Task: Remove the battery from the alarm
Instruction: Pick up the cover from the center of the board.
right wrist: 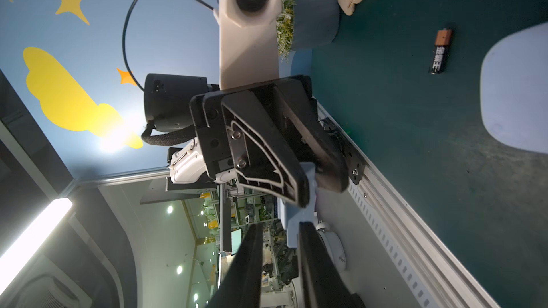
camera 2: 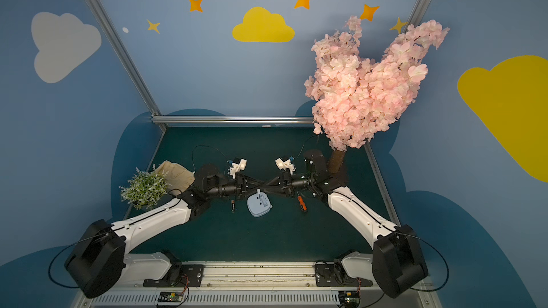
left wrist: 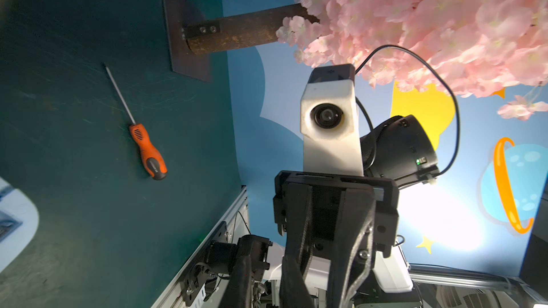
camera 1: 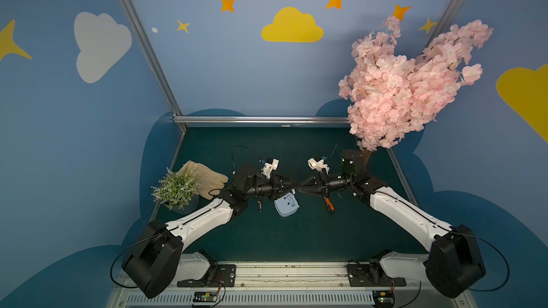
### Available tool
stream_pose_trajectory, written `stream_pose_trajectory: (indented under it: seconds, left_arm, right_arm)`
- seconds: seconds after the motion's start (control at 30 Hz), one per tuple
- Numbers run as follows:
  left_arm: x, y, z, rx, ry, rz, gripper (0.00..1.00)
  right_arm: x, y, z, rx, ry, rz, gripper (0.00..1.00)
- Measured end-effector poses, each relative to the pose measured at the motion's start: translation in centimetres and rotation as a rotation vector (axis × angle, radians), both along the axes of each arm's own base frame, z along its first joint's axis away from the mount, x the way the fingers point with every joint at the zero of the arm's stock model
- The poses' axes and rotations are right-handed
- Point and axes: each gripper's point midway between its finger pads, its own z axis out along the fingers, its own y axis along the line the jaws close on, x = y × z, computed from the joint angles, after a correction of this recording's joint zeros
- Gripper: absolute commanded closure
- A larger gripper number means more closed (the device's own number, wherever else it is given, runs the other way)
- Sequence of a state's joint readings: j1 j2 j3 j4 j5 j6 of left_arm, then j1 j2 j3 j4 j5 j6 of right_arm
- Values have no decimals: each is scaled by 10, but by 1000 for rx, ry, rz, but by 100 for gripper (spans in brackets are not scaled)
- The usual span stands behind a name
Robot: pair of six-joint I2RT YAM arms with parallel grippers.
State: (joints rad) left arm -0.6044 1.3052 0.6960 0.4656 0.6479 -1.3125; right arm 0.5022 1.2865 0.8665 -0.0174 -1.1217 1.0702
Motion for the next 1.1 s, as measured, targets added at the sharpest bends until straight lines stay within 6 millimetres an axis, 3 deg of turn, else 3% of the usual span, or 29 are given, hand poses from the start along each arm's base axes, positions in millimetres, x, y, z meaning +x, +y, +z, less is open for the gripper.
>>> stream_pose_trajectory:
  seconds: [0.07, 0.3, 0.53, 0.7, 0.87, 1.1]
  left_arm:
    - [2, 1, -6, 46, 9, 10, 82]
    - [13, 8, -23, 231, 12, 37, 81]
    - [17, 16, -79, 450, 99, 31, 83]
    - [9, 20, -114, 550, 176, 11, 84]
    - [10, 13, -121, 577, 193, -2, 85]
    - [11, 9, -124, 588, 191, -2, 85]
  right_arm:
    - [-1, -4, -5, -33, -12, -6, 62]
    - [1, -13, -13, -289, -220, -36, 64]
    - [-20, -22, -62, -643, -422, 37, 68]
    - [-25, -22, -74, -754, -552, 63, 68]
    - [-24, -11, -77, -760, -592, 67, 70]
    - [-20, 10, -107, -758, -518, 64, 71]
